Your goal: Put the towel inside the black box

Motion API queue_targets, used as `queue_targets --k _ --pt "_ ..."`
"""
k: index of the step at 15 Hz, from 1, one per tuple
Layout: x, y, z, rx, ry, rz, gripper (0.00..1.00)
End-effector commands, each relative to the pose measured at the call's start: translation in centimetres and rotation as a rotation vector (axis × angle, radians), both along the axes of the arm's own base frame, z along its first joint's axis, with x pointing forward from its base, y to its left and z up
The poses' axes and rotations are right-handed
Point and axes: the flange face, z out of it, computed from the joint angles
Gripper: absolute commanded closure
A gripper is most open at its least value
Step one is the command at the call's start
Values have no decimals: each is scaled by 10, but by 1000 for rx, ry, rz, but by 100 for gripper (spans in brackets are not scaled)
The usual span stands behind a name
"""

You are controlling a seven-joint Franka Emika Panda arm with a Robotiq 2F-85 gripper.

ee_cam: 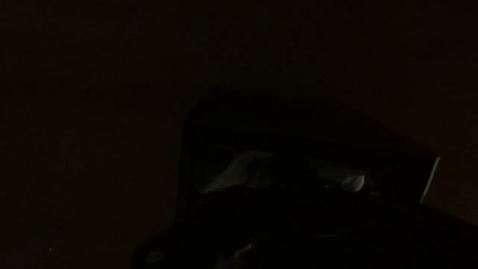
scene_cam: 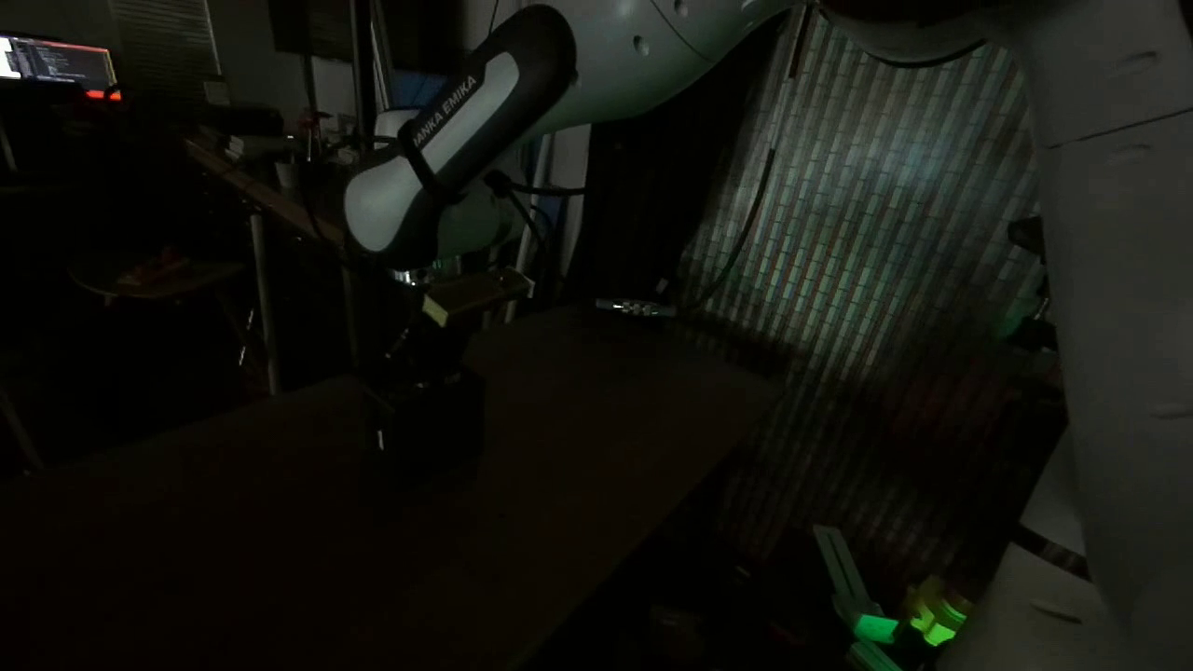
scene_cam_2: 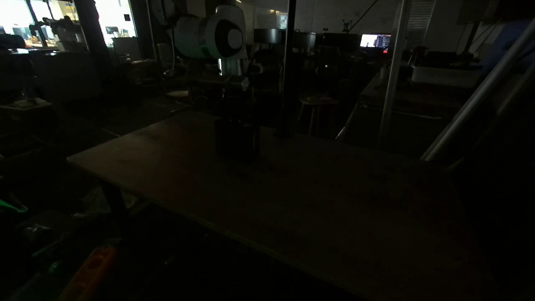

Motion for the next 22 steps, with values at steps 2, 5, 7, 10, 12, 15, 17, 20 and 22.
queue_targets --k 2,5,7,10,12,15,17,20,22 --pt "4 -1 -26 35 -16 10 88" --pt "2 0 -44 51 -15 9 88" --pt "2 1 -53 65 -15 6 88" --pt "1 3 -62 82 -15 5 88" --pt "0 4 -67 93 -15 5 88" --pt "-1 9 -78 110 -2 13 88" --pt "-2 13 -87 120 10 23 88" --pt "-3 17 -92 126 23 40 88" --pt "-4 18 -90 124 27 48 88"
